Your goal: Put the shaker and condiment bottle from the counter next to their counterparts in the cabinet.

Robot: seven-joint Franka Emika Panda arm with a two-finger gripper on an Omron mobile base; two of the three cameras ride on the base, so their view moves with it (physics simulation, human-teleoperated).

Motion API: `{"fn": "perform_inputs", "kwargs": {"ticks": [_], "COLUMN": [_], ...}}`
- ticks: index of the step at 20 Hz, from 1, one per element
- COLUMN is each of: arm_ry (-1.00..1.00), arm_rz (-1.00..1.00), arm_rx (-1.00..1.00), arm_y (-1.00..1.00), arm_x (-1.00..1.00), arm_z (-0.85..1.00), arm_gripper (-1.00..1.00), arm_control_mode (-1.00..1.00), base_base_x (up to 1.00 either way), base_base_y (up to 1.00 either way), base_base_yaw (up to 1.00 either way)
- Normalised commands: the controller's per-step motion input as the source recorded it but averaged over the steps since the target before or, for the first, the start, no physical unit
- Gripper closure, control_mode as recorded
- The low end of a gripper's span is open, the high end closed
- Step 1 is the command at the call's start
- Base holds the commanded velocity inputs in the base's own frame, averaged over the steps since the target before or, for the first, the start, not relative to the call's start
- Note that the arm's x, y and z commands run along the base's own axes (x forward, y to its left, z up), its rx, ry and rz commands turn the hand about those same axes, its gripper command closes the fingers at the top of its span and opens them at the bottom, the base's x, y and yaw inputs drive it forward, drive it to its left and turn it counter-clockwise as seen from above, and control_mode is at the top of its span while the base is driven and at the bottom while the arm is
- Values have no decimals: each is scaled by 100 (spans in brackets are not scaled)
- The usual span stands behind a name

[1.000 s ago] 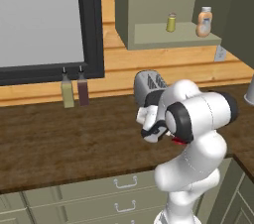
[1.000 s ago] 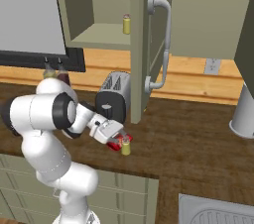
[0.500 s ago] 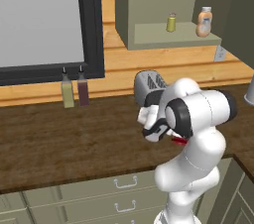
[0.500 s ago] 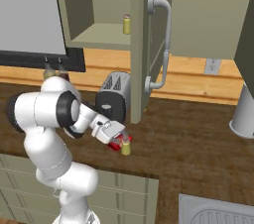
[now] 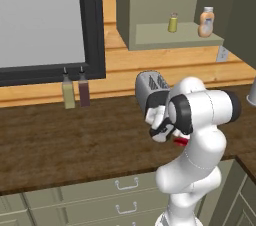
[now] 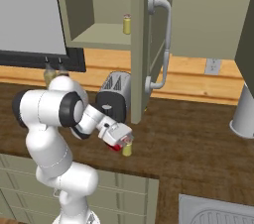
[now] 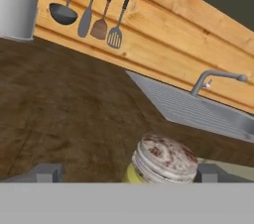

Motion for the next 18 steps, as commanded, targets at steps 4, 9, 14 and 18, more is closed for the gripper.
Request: {"fn": "perform_inputs", "kwargs": {"ticks": [4, 9, 14, 18], "arm_ry": [0, 0, 0, 0], "arm_rz": [-7, -5, -3, -3], "arm_rx": [0, 0, 0, 0], "arm_y": [-20, -6, 0, 0], "arm_x": [-5, -15, -16, -5], "arm_z": [-12, -26, -34, -17], "arm_gripper": [-100, -100, 100, 100], "arm_control_mode": [-100, -100, -100, -100], "base_base_x": [0, 0, 0, 0], "base_base_y": [0, 0, 0, 0], "base_base_yaw": [0, 0, 0, 0]}}
